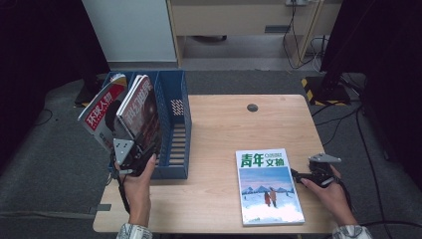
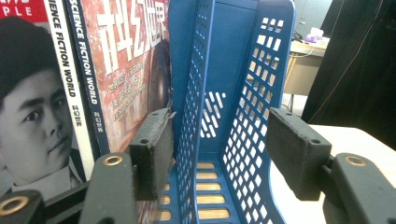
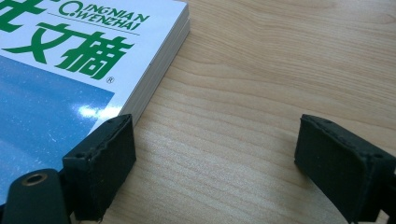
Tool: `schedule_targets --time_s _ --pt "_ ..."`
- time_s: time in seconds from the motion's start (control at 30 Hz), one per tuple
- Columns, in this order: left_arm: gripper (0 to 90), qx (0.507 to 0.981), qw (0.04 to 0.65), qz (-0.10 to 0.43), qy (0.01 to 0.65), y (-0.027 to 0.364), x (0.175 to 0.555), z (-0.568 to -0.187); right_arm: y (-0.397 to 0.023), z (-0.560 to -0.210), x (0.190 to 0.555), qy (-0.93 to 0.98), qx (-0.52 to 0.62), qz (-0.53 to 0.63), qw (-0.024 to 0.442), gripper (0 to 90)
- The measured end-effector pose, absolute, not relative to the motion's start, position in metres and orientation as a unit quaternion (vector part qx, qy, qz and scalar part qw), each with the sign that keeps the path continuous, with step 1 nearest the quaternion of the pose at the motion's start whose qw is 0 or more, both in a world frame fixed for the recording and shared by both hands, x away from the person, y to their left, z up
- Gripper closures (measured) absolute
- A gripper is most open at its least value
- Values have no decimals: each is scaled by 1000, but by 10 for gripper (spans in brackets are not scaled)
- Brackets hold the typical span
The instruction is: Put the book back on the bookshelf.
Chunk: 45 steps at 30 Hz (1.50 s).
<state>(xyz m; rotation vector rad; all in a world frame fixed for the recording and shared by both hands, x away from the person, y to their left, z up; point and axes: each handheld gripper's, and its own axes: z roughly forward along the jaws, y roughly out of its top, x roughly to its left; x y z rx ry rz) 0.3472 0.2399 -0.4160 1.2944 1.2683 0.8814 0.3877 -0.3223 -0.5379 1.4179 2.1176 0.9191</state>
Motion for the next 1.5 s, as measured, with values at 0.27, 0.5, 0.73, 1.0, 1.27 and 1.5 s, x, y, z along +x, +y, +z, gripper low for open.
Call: schedule_targets --time_s 0.27,0.5,0.73,1.0,1.27,1.5 --pt "358 549 545 357 525 237 349 -416 -322 -538 388 763 511 331 214 125" --pt "311 558 547 352 516 229 350 -416 -322 -538 388 763 511 331 215 125" --pt "283 573 541 351 505 220 352 -418 -322 -538 388 763 511 331 214 125" --pt "255 596 541 333 491 204 353 -418 -322 -538 388 763 511 331 215 125" --pt "227 614 544 316 478 185 353 -417 -322 -538 388 763 511 331 215 123" --pt "208 632 542 301 464 171 354 -418 -322 -538 388 763 513 330 215 120"
